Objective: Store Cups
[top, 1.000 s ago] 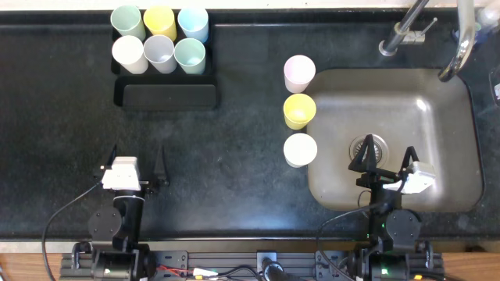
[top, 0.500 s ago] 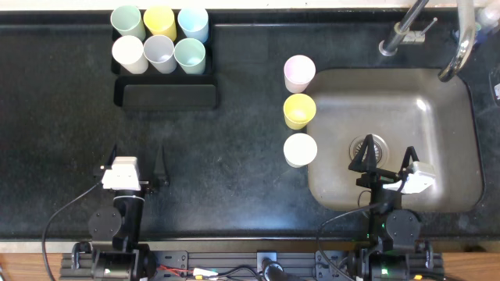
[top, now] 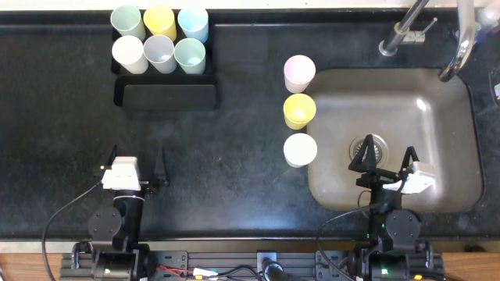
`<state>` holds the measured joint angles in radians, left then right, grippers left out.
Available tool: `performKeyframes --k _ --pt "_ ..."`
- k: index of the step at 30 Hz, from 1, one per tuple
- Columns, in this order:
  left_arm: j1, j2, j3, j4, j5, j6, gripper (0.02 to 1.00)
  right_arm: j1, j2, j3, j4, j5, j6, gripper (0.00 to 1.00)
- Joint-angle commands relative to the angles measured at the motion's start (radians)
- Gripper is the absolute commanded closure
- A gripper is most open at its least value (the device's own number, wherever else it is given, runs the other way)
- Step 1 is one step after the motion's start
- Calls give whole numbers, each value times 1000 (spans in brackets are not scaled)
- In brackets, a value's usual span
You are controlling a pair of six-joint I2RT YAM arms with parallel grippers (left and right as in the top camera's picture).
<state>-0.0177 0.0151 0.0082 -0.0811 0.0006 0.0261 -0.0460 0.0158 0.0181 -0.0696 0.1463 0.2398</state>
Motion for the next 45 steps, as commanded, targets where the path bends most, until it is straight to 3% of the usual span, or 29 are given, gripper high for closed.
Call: performKeyframes --k 1,6,10,15,18,22,29,37,45 --pt "3 -4 1 -5 6 7 20 -6 -12 -14 4 1 7 3" --pt "3 174 114 -63 40 -101 18 -6 -12 -14 4 1 8 3" --pt "3 534 364 -68 174 -296 20 -6 -12 -14 4 1 8 5" --pt "-2 1067 919 -248 369 -465 18 -6 -12 -14 3 1 8 3" --pt "-48 1352 1294 -459 409 -506 20 -6 -12 -14 3 1 7 5" --pt "-193 1710 1822 -796 335 -502 18 -6 -12 -14 4 1 7 3" --pt "-482 2184 2556 -1219 39 -560 18 -6 -12 -14 4 1 7 3" --pt "-618 2394 2699 -1232 3 -607 18 -6 -12 -14 3 1 7 3" --pt "-604 2464 2699 -1233 -38 -660 18 -6 -12 -14 4 0 8 3"
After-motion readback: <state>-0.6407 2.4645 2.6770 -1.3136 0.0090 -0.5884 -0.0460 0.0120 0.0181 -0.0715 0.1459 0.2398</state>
